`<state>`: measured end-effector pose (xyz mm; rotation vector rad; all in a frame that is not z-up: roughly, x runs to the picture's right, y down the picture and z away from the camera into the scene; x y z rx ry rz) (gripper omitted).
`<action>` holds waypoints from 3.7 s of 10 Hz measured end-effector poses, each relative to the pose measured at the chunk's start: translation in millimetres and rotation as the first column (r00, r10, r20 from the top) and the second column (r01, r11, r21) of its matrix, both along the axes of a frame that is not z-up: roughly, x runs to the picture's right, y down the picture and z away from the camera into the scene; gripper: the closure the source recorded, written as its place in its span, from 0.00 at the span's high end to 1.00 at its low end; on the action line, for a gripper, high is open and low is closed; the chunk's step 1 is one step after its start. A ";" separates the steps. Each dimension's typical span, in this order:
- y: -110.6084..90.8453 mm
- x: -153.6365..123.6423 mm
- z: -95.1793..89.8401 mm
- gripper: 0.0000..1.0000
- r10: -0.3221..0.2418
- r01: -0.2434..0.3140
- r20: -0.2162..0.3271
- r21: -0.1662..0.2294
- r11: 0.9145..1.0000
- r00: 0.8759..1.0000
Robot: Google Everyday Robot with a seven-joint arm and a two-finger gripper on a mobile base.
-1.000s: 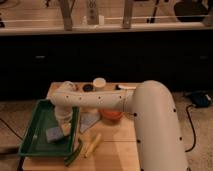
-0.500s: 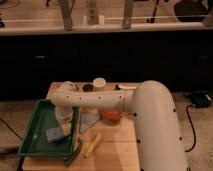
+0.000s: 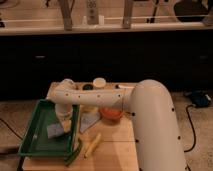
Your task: Wipe tray with sponge
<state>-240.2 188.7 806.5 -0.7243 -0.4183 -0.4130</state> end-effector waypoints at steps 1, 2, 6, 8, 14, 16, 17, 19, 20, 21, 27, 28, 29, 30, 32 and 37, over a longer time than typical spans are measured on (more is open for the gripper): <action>-6.9 -5.8 0.2 0.03 -0.016 0.016 -0.002 0.012 1.000 1.000; -12.0 -15.9 -0.3 0.03 -0.034 0.033 0.007 0.022 0.999 0.999; -4.6 -62.5 -5.5 0.03 -0.152 0.149 0.070 0.044 0.988 0.986; 19.9 -59.9 -15.0 0.03 -0.192 0.189 0.102 0.043 0.981 0.976; 47.6 -2.8 -31.5 0.03 -0.189 0.185 0.097 0.050 0.981 0.977; 34.3 2.1 -24.7 0.03 -0.177 0.173 0.082 0.060 0.983 0.981; 24.2 3.6 -18.7 0.03 -0.175 0.170 0.073 0.067 0.983 0.982; 5.1 0.6 -4.8 0.03 -0.180 0.175 0.060 0.079 0.981 0.982; -2.2 -5.0 -0.7 0.03 -0.192 0.187 0.056 0.084 0.979 0.980; -7.0 -17.8 0.0 0.03 -0.202 0.196 0.063 0.090 0.977 0.977; 3.8 -78.3 -7.6 0.03 -0.332 0.319 0.134 0.109 0.941 0.934; 17.2 -76.2 -13.4 0.03 -0.350 0.337 0.146 0.106 0.936 0.925; 27.1 -72.0 -17.5 0.03 -0.352 0.339 0.155 0.104 0.935 0.923; 35.2 -63.7 -19.6 0.03 -0.352 0.339 0.159 0.101 0.935 0.922; 47.7 -34.3 -23.9 0.03 -0.336 0.325 0.155 0.092 0.941 0.929; 33.2 11.1 -18.1 0.03 -0.272 0.263 0.103 0.093 0.960 0.957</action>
